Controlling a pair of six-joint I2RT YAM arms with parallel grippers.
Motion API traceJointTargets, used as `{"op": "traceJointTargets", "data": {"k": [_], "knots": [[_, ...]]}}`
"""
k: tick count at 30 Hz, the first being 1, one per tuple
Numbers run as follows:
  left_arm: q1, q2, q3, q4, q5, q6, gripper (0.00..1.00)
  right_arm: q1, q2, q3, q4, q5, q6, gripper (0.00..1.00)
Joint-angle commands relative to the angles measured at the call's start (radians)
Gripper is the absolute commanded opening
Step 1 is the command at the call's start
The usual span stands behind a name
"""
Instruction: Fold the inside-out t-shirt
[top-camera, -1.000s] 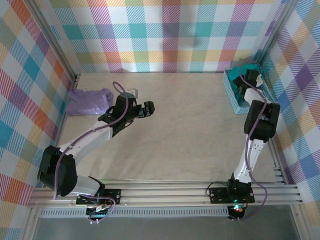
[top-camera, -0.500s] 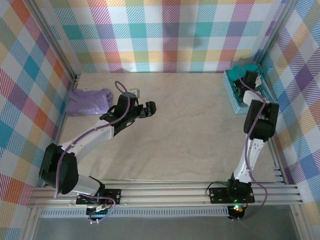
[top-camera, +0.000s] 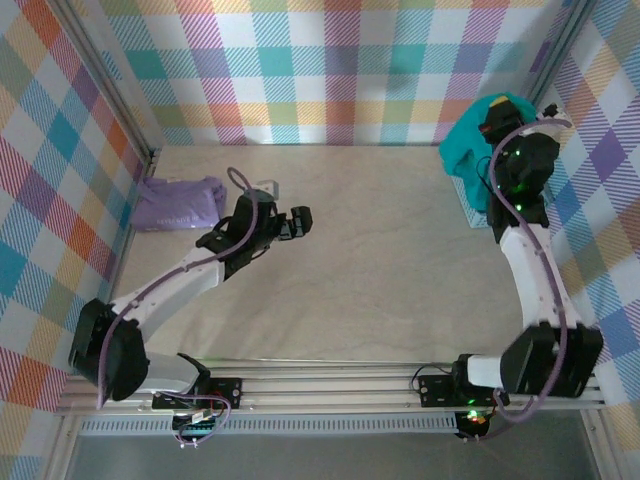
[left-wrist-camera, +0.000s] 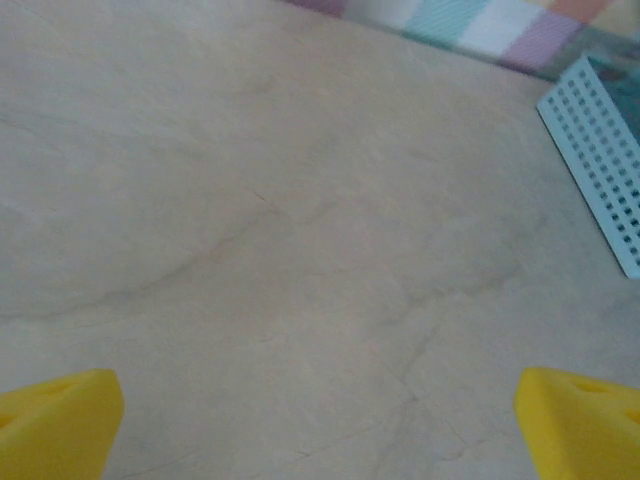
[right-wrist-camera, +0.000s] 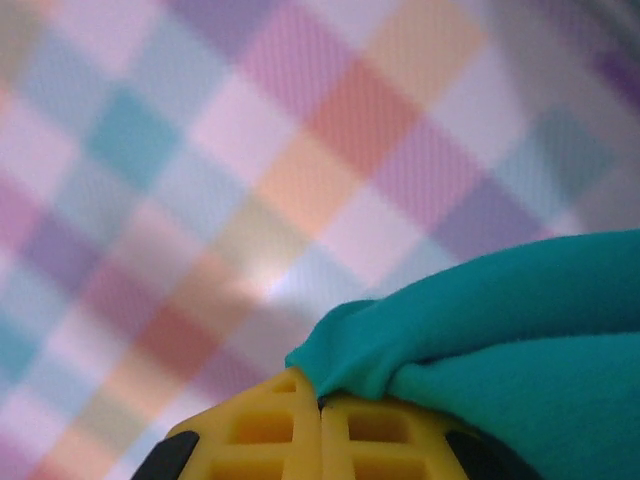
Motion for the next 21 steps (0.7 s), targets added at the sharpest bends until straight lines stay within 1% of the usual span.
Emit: {"op": "traceJointTargets", "data": {"k": [1,3,6,10,12,14,17,20,21], "knots": [[0.008,-0.114,-0.038,-0.050,-0.177,0.001,1.00,0.090,-0.068,0.033,-0.101,-0.186,-0.089,0.00],[0.028,-0.171,-0.060,-0.058,-0.227,0.005,1.00,0.169,-0.090,0.060,-0.145,-0.252,-0.106,0.00],[0.067,-0.253,-0.088,-0.082,-0.280,-0.009,1.00,0.287,-0.082,0.090,-0.163,-0.341,-0.085,0.00],[0.091,-0.344,-0.113,-0.118,-0.325,-0.020,1.00,0.424,-0.019,0.132,-0.186,-0.391,-0.065,0.00],[0.092,-0.370,-0.115,-0.151,-0.333,-0.023,1.00,0.471,0.022,0.159,-0.205,-0.397,-0.070,0.00],[0.092,-0.389,-0.111,-0.185,-0.329,-0.027,1.00,0.496,0.065,0.165,-0.228,-0.387,-0.072,0.00],[0.091,-0.414,-0.112,-0.225,-0.313,-0.029,1.00,0.498,0.122,0.119,-0.265,-0.319,-0.041,0.00],[0.091,-0.440,-0.144,-0.239,-0.272,-0.037,1.00,0.481,0.225,0.094,-0.365,-0.227,-0.066,0.01],[0.091,-0.442,-0.159,-0.235,-0.249,-0.040,1.00,0.461,0.271,0.105,-0.402,-0.222,-0.079,0.02]]}}
